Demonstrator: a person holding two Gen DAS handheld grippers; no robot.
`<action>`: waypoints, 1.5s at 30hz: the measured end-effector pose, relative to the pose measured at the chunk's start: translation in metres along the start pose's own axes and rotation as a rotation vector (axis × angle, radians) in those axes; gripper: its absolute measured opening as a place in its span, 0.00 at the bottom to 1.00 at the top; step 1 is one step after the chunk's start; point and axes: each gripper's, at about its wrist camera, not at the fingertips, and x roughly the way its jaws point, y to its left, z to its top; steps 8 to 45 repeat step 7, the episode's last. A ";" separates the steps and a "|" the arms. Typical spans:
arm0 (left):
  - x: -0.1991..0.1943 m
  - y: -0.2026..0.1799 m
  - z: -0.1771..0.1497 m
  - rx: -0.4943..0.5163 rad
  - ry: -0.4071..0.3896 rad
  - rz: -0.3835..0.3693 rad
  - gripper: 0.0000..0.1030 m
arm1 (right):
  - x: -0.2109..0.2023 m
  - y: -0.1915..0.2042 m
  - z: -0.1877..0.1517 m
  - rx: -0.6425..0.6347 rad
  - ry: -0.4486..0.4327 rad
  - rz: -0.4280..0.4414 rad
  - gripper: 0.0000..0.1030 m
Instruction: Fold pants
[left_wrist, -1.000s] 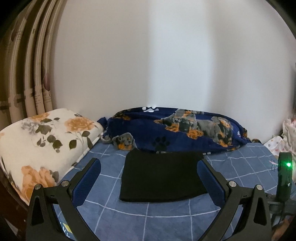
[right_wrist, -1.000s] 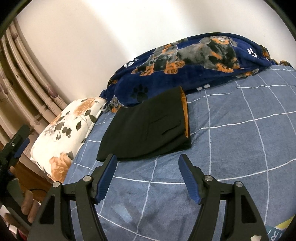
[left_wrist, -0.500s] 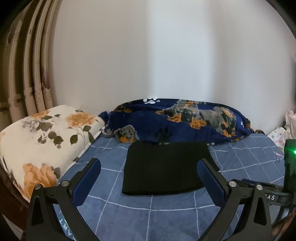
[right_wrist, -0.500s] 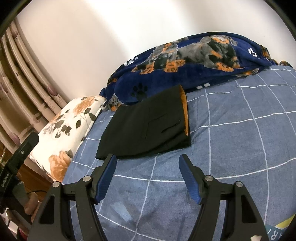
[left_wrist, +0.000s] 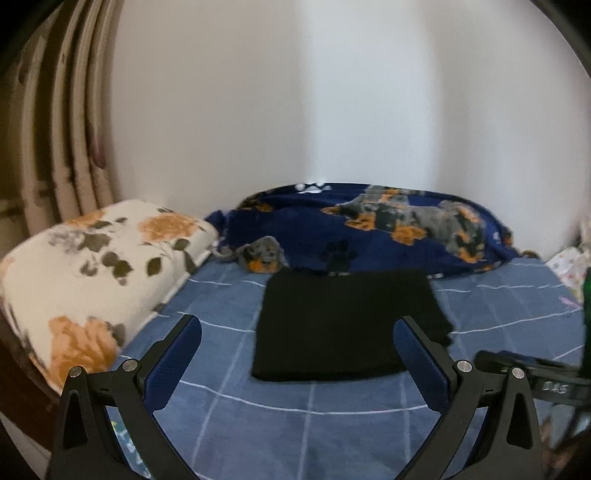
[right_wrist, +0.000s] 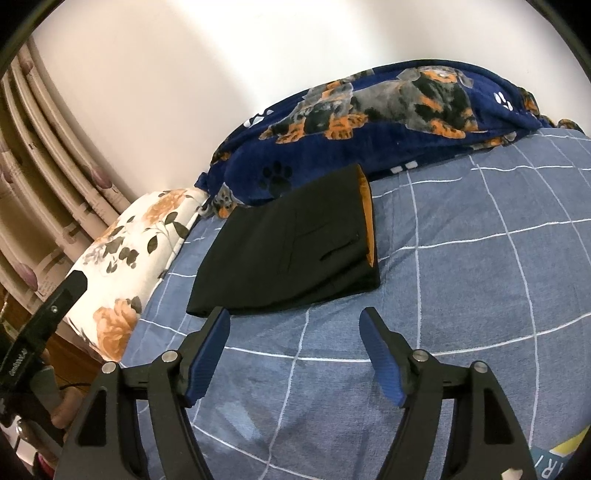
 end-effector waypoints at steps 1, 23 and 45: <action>-0.001 0.001 -0.001 -0.009 -0.013 0.002 1.00 | 0.001 -0.001 0.000 -0.001 0.002 0.000 0.69; 0.003 0.003 -0.001 -0.018 -0.004 0.002 1.00 | 0.004 -0.004 0.001 0.001 0.008 -0.002 0.70; 0.003 0.003 -0.001 -0.018 -0.004 0.002 1.00 | 0.004 -0.004 0.001 0.001 0.008 -0.002 0.70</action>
